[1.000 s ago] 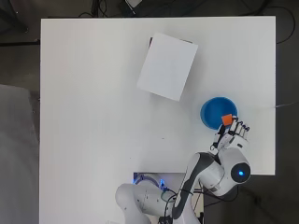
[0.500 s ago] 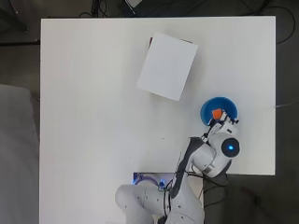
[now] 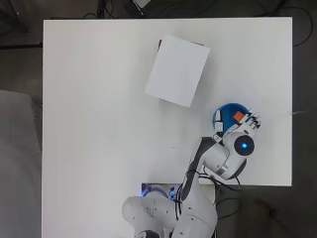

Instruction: Teleoperate dual arm-hand system to pick and place objects

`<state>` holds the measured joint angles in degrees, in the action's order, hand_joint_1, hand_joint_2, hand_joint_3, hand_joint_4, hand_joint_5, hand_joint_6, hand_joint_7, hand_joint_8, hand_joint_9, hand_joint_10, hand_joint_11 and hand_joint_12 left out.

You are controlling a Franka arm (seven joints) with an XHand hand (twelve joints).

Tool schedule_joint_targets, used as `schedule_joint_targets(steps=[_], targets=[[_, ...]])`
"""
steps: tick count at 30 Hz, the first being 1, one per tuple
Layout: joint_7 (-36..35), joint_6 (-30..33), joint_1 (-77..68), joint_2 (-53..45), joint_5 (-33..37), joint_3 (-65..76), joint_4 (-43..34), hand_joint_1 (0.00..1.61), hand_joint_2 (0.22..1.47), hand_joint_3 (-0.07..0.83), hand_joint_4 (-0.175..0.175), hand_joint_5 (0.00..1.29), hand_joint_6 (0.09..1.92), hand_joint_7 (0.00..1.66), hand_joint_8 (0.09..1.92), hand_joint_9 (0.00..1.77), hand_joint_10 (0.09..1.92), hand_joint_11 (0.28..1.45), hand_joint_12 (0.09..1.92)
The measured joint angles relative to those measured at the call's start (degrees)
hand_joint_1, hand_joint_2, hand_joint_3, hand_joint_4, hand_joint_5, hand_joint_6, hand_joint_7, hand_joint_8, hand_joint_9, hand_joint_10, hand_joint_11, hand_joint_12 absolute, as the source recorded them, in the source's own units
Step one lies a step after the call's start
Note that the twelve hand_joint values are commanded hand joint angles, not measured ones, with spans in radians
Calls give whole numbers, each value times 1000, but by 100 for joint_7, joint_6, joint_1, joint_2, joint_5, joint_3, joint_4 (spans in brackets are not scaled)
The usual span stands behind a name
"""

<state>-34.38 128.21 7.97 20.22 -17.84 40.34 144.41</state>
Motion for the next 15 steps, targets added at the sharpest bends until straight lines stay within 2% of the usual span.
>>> schedule_joint_targets(steps=[1, 3, 5, 7, 8, 11, 15], targets=[[-69, 3, -2, 36, 104, -54, -25, 0, 873, 0, 54, 97, 87, 139, 87, 271, 87, 423, 87], [-340, -77, 42, 258, 240, -275, -51, 8, 914, 3, 75, 247, 87, 319, 87, 384, 87, 441, 87], [-678, -401, 103, 665, 340, -589, -115, 35, 948, 3, 72, 291, 87, 427, 87, 511, 87, 466, 87], [-1077, -955, 149, 1093, 513, -933, -328, 57, 973, 2, 50, 326, 87, 613, 87, 790, 87, 579, 87], [-1251, -1279, 172, 1326, 578, -1140, -458, 68, 977, 1, 44, 338, 87, 656, 87, 858, 87, 606, 87], [-1516, -2148, 225, 2207, 633, -1873, -739, 105, 977, -2, 46, 357, 87, 641, 87, 845, 87, 586, 87], [-1738, -2557, 210, 3051, 718, -2555, -777, 134, 981, 0, 52, 366, 87, 605, 87, 792, 87, 552, 87]])
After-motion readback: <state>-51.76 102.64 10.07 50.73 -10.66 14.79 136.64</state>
